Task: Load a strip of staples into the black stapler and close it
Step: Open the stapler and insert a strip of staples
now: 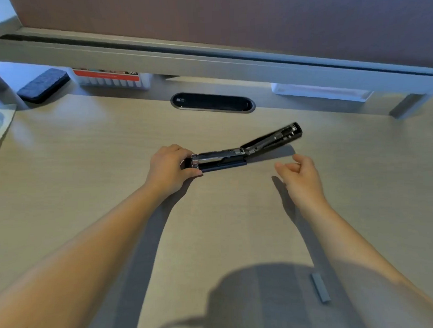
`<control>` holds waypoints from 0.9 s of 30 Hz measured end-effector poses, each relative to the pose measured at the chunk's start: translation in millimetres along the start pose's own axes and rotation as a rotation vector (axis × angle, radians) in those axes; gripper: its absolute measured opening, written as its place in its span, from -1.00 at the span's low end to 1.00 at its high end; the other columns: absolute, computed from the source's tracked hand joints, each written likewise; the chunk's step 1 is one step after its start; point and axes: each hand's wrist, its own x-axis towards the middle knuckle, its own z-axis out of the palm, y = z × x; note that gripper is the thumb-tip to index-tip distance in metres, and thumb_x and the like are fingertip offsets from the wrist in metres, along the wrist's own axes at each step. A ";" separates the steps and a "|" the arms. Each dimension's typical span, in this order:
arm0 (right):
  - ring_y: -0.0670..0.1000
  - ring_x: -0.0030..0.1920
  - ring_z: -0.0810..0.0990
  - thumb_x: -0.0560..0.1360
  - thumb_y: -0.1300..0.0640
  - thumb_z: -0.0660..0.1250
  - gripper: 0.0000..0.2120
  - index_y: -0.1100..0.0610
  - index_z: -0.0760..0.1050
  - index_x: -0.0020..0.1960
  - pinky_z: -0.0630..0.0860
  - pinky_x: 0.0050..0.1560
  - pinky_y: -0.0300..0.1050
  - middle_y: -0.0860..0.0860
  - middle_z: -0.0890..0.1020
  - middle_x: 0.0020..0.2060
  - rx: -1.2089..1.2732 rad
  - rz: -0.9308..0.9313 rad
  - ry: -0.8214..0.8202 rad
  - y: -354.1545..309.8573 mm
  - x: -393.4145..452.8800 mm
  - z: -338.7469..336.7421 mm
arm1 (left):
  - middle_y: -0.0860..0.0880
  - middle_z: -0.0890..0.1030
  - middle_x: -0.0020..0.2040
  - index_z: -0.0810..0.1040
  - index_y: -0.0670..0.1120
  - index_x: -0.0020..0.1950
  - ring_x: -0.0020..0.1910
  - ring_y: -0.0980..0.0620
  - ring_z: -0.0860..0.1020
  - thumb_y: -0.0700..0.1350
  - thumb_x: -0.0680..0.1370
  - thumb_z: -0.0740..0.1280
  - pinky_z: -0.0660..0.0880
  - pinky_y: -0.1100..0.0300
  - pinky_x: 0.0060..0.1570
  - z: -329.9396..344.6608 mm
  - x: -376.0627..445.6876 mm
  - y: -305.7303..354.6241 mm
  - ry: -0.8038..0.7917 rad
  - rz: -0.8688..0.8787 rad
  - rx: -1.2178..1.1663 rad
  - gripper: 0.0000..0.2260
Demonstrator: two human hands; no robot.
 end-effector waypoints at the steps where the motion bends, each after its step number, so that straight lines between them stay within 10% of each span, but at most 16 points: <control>1: 0.03 0.15 0.45 0.46 0.12 0.28 -0.50 0.19 0.22 0.33 0.32 0.11 -0.16 0.07 0.46 0.11 -0.124 -0.060 -0.022 4.0 -7.7 -6.9 | -0.17 0.58 0.02 0.57 -0.13 0.04 0.07 -0.16 0.45 -0.01 0.36 0.39 0.35 0.02 0.01 3.0 -5.5 0.1 0.019 0.004 0.000 -0.68; 10: 0.13 0.29 0.34 0.37 -0.09 0.33 -0.44 0.16 0.33 0.26 0.32 0.26 0.02 0.12 0.42 0.28 -0.762 -0.375 -0.140 56.0 -84.8 -44.2 | -0.14 0.45 -0.15 0.53 -0.20 -0.08 -0.09 -0.16 0.39 -0.02 0.41 0.35 0.39 -0.06 -0.05 24.0 -58.0 15.8 0.096 0.118 0.052 -0.75; 27: 0.15 0.02 0.49 0.45 0.11 0.27 -0.84 0.21 0.50 -0.12 0.42 -0.02 0.02 0.16 0.56 -0.03 -0.596 -0.460 0.184 107.9 -155.2 -68.5 | -0.12 0.52 -0.20 0.55 -0.11 -0.19 -0.15 -0.14 0.47 -0.05 0.41 0.36 0.43 -0.03 -0.12 36.2 -143.8 31.3 0.089 0.104 -0.069 -0.87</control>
